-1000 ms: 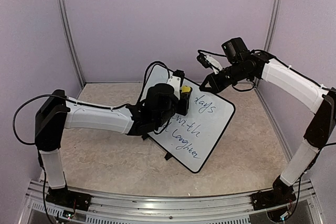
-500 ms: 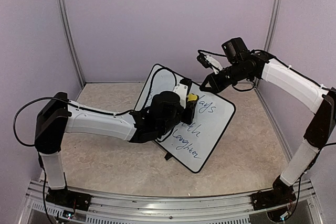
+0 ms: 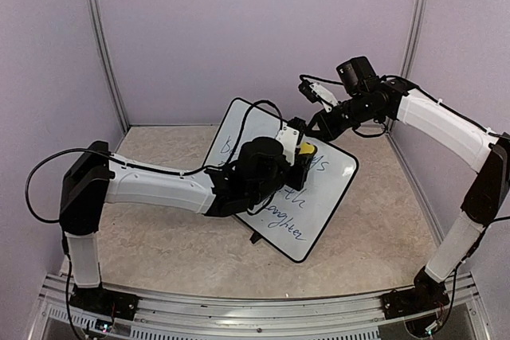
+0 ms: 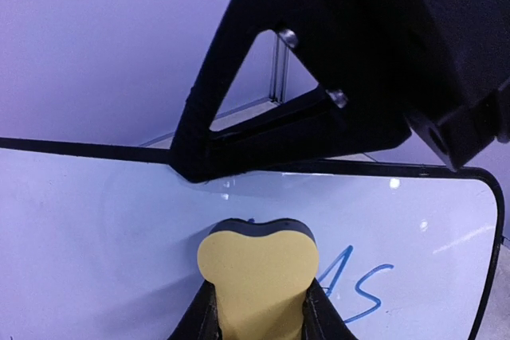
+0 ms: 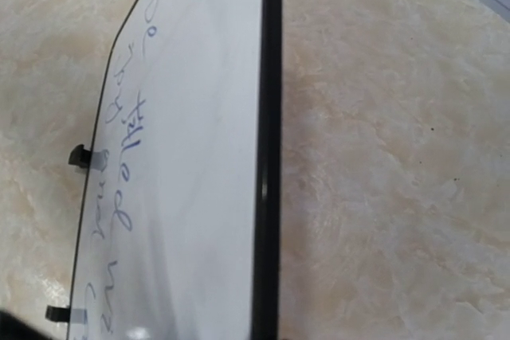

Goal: Erase the whiteboard
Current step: Erase the center of the whiteboard.

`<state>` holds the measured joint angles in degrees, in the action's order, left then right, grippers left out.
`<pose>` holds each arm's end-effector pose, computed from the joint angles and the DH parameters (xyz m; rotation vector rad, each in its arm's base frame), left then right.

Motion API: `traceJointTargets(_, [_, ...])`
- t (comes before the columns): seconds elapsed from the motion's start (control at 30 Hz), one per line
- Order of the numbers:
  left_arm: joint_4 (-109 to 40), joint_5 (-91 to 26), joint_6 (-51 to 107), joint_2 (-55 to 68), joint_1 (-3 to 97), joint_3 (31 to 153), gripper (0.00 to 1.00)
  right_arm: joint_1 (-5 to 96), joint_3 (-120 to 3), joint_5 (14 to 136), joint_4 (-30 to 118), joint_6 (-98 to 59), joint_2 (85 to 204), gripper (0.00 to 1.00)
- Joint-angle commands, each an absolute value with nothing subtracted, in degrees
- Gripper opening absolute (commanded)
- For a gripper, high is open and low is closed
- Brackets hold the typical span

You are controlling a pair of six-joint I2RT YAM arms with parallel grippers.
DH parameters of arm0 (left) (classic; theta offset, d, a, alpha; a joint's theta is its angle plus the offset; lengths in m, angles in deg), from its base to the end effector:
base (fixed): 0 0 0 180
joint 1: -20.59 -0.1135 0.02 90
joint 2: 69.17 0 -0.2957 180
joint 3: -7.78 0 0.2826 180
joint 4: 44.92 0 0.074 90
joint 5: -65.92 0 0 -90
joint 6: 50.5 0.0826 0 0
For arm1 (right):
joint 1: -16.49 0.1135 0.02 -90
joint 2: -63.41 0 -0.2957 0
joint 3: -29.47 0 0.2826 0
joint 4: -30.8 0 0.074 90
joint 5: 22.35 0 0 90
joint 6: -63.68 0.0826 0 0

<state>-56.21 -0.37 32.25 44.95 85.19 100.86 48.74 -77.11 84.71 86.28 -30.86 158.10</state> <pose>0.2668 -0.4845 0.2566 0.5625 1.6673 -0.5623 0.3520 0.2508 0.3610 -0.8885 2.1909 0.5858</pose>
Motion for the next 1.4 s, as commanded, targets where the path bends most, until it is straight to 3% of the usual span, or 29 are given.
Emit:
traceJointTargets(0.0, [-50.06,-7.14,32.74,49.65,87.95,100.96,0.12,52.35,-78.15,96.03,84.57,-33.18,155.86,0.0])
traceJointTargets(0.6, [-54.15,0.8,31.43,39.25,81.04,88.79,0.12,52.43,-77.53,99.71,85.23,-32.3,154.91,0.0])
traceJointTargets(1.2, [-55.59,6.37,30.58,33.14,80.68,80.24,0.12,52.91,-81.78,106.21,91.96,-27.76,155.8,0.0])
traceJointTargets(1.37, [-55.99,5.9,30.56,33.39,80.83,80.6,0.12,53.39,-83.25,106.01,92.91,-27.06,156.24,0.06])
